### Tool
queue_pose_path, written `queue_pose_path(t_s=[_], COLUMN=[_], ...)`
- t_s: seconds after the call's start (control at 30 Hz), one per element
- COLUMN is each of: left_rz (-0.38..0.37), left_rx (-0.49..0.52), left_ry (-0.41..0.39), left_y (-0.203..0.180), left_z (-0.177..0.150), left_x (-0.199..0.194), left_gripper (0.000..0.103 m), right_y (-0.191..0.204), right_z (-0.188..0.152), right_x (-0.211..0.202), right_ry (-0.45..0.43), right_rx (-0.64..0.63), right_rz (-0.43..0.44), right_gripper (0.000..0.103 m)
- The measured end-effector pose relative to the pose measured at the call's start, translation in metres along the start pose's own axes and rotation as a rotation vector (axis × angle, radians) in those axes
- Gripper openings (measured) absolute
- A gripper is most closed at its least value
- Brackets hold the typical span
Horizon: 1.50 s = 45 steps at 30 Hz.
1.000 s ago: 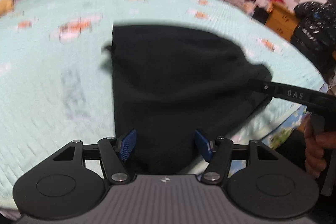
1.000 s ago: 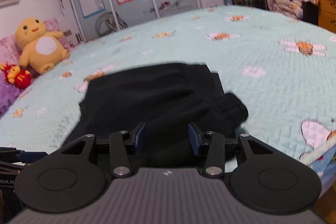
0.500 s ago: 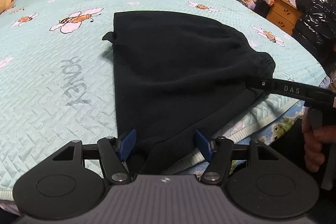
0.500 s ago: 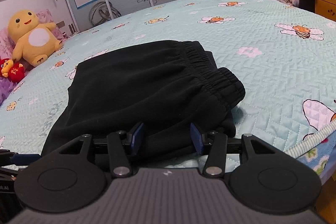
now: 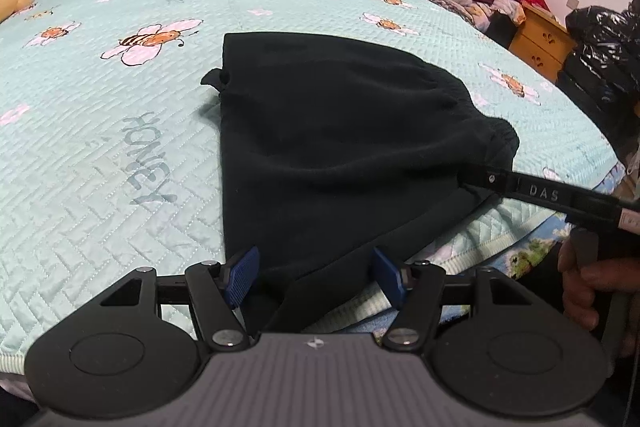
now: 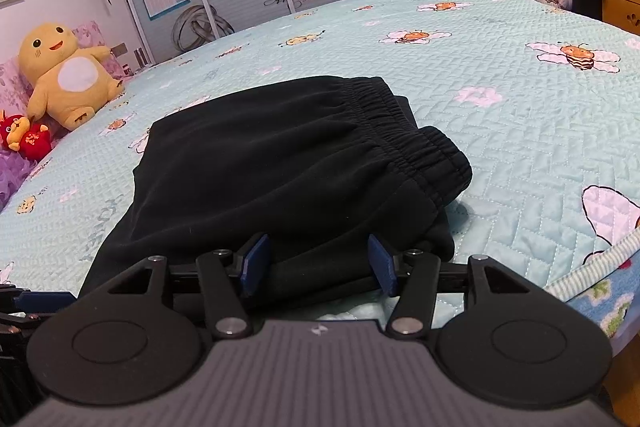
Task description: Fold clothes
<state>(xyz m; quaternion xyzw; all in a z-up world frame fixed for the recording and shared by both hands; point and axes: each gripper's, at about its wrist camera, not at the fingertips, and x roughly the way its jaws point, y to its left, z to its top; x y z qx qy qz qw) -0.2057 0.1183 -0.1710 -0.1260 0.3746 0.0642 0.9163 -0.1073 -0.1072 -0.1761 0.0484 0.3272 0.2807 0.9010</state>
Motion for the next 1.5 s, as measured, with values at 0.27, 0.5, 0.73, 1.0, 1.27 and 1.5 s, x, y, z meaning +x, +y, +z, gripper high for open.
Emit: queue_pose_path(t_s=[0.27,0.5,0.73,1.0,1.27,1.5], left_rz=[0.013,0.049,0.054,0.074,0.097,0.113], left_rx=[-0.086,-0.181,-0.149,-0.081,-0.041,-0.011], left_ry=[-0.032,-0.038,-0.037,-0.051,-0.059,-0.080], left_y=[0.018,0.040,0.032,0.018,-0.002,-0.024], left_z=[0.001,0.007,0.007,0.014,0.040,0.070], left_x=[-0.013,-0.013,-0.015,-0.021,-0.032,-0.039], left_gripper=[0.066,0.066,0.066,0.066,0.066,0.072], right_y=[-0.001,-0.007,-0.014,0.003,0.033,0.058], right_z=[0.000,0.001,0.004,0.010,0.043,0.083], right_x=[-0.001,-0.002,-0.016,-0.025,-0.043,-0.056], right_ry=[-0.007,-0.024,-0.105,-0.117,-0.095,-0.075], right_rx=[0.020,0.062,0.118,0.031,-0.031,-0.041], right_rz=[0.013,0.039,0.029,-0.024,-0.061,-0.110], right_gripper=[0.060,0.062,0.062,0.062,0.067,0.073])
